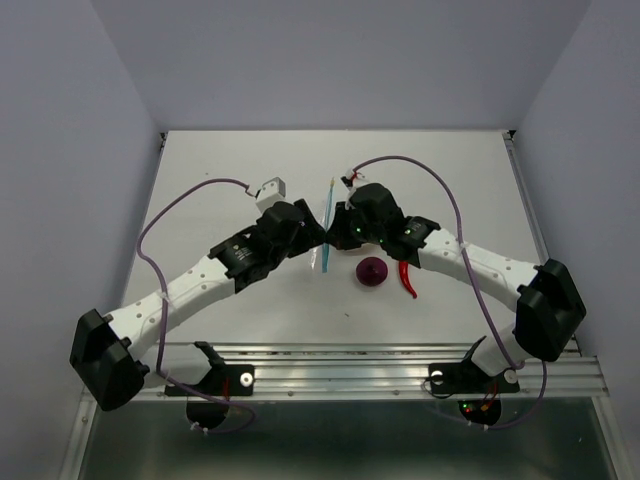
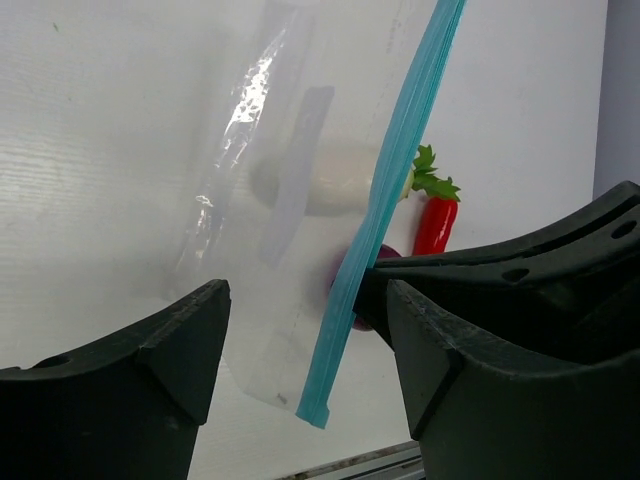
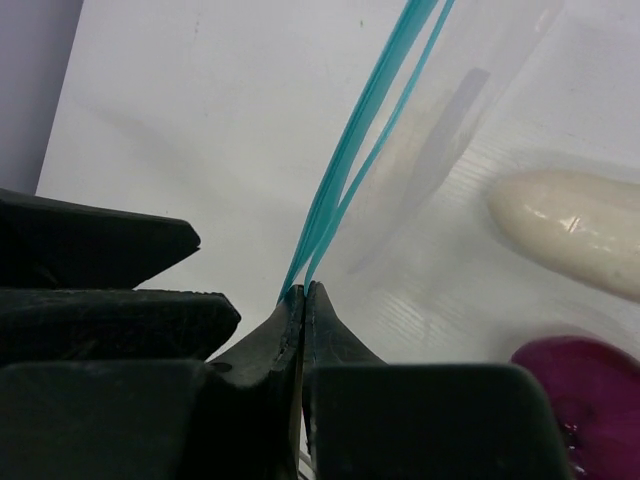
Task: Place the food in the zip-top bag and seal the zipper
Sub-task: Open the zipper of the food storage bag.
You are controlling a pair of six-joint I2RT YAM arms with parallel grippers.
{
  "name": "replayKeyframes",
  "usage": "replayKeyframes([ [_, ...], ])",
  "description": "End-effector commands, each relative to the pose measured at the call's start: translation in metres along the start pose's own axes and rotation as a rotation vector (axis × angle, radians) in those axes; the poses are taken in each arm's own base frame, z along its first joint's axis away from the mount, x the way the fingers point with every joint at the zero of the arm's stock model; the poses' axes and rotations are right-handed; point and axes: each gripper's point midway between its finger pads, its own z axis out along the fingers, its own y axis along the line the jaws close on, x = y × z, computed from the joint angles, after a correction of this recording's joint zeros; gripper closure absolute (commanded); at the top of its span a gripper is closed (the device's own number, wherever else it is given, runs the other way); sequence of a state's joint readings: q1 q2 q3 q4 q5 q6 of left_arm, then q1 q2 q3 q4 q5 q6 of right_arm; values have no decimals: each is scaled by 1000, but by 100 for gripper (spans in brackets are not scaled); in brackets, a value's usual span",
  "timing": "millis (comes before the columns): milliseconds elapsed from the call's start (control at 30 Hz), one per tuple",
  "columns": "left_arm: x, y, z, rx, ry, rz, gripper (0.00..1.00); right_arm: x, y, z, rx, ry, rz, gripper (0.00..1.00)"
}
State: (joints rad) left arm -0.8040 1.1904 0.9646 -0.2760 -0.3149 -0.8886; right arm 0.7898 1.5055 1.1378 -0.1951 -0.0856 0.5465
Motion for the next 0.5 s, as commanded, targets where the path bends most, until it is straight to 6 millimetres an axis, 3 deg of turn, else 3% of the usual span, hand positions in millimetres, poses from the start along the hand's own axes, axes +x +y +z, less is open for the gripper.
replayKeyframes([
  [0,-13,-9,-14,48,-39,35,25,-26,15,-10,-24,-75,-19,99],
  [467,-14,-11,-1,33,-43,115,25,-16,32,-16,-125,-12,-86,99],
])
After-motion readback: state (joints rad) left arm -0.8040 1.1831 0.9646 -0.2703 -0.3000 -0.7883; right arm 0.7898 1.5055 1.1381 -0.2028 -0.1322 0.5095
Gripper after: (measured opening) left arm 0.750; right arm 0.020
